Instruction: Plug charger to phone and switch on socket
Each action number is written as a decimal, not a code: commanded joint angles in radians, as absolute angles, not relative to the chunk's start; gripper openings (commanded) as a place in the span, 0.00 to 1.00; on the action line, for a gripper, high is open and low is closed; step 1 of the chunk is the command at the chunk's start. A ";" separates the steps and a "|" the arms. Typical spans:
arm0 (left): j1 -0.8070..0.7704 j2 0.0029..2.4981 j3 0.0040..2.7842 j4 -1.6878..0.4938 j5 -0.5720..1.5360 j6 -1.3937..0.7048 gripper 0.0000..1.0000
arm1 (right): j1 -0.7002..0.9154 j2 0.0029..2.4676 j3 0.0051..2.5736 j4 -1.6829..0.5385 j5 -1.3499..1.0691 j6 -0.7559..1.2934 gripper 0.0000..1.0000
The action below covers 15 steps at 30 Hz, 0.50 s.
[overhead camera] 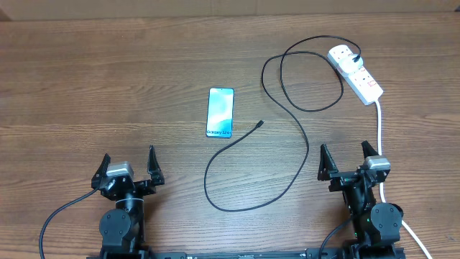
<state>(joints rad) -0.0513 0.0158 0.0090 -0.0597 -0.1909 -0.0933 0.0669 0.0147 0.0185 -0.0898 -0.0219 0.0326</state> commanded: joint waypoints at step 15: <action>-0.044 0.004 0.005 -0.059 -0.183 -0.067 1.00 | 0.072 0.003 0.008 -0.084 -0.023 0.029 1.00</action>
